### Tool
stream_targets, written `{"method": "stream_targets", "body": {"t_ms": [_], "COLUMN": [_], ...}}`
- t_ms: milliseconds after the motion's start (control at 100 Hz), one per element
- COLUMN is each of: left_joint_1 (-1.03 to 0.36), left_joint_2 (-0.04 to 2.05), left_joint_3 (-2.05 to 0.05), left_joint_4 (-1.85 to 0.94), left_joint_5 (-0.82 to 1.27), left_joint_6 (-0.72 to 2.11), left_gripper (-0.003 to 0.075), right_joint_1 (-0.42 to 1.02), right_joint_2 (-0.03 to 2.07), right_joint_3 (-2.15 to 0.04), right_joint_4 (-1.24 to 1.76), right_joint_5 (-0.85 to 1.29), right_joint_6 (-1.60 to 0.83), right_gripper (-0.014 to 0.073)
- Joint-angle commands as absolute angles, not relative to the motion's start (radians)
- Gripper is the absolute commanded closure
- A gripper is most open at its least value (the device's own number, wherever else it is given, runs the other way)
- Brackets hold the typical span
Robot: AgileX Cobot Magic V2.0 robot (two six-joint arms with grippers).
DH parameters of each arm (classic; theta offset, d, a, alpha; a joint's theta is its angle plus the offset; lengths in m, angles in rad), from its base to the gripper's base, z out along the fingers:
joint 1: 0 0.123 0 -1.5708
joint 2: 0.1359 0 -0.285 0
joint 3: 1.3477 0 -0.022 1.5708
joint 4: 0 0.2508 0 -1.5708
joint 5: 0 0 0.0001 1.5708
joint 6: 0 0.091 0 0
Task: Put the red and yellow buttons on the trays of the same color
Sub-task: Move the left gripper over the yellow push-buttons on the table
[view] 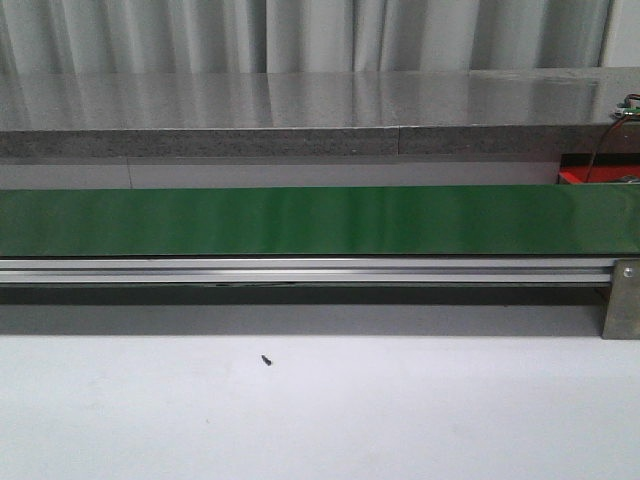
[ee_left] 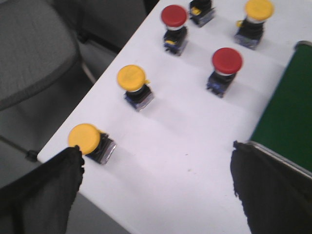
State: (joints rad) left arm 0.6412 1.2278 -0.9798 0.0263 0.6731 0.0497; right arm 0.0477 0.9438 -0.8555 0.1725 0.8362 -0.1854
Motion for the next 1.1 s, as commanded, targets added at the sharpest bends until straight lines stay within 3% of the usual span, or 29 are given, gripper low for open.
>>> {"method": "stream_targets", "body": {"t_ms": [0, 410, 1090], "left_joint_1": [0.682, 0.787, 0.802], "left_joint_2": [1.238, 1.397, 1.733], "left_joint_3": [-1.016, -1.053, -1.277], "left_joint_4": [0.033, 0.082, 0.102], "left_joint_5": [0.631, 0.532, 0.636], "left_joint_6": [0.036, 0.036, 0.036], "left_gripper": [0.012, 0.012, 0.012], "right_joint_1": [0.048, 0.048, 0.048], "right_joint_2": [0.931, 0.931, 0.931], "right_joint_3": [-0.882, -0.882, -0.882], "right_joint_4": [0.174, 0.174, 0.174], "right_joint_5": [0.795, 0.795, 0.795], "right_joint_6": [-0.185, -0.185, -0.185], "right_gripper": [0.0662, 0.0662, 0.0662]}}
